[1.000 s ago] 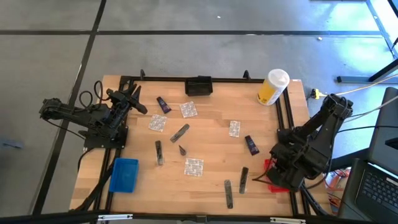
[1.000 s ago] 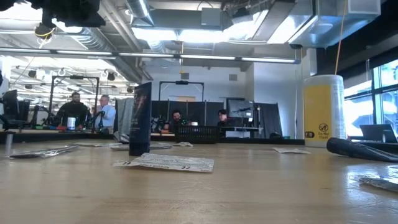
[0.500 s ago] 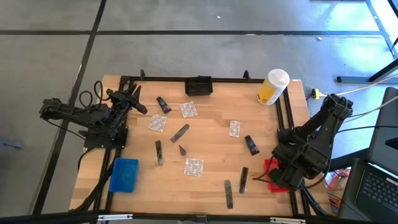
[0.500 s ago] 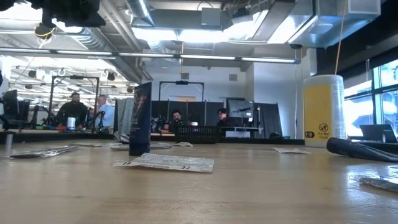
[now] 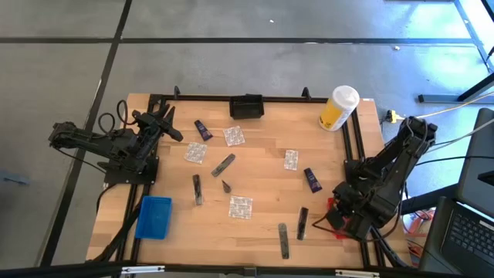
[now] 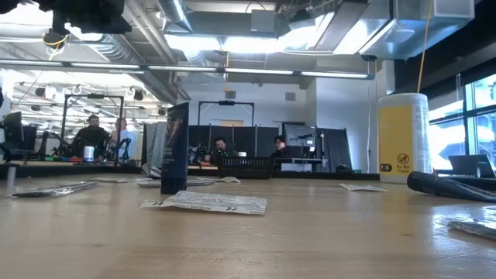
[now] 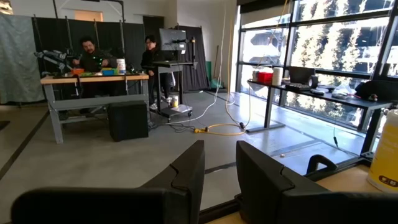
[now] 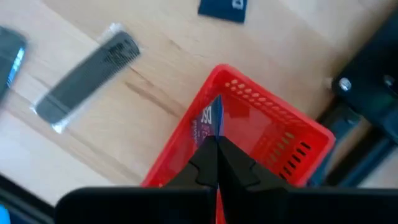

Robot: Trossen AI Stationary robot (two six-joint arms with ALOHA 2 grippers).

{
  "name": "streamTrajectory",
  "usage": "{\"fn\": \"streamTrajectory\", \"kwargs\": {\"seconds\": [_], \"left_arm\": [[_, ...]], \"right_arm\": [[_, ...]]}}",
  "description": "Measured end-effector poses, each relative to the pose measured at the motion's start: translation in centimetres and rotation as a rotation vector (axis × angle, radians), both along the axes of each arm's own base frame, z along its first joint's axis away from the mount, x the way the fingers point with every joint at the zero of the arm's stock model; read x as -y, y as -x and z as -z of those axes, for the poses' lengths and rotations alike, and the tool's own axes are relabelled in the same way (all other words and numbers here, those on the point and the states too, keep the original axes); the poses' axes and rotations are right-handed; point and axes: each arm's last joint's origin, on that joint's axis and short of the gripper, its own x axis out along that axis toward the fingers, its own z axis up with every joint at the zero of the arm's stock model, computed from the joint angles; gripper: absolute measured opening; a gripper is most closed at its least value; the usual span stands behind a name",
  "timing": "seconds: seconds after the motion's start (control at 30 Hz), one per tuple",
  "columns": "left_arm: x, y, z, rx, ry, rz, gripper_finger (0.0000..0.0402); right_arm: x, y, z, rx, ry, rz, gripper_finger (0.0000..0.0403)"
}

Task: Pick & Place Travel size toiletries
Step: Put the blue shave butter into the red bin

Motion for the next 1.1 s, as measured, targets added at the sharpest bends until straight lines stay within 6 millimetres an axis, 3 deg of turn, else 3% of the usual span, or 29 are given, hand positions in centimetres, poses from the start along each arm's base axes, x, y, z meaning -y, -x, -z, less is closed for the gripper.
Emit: {"fn": "streamTrajectory", "kwargs": {"seconds": [0.57, 1.1], "left_arm": [[0.0, 0.0, 0.0, 0.0, 0.0, 0.0, 0.0086], [0.0, 0.0, 0.0, 0.0, 0.0, 0.0, 0.0086]], "right_arm": [[-1.1, 0.5, 1.7, 0.007, 0.093, -0.011, 0.0006], [-1.2, 0.7, 1.9, -0.031, 0.076, 0.002, 0.0148]]}}
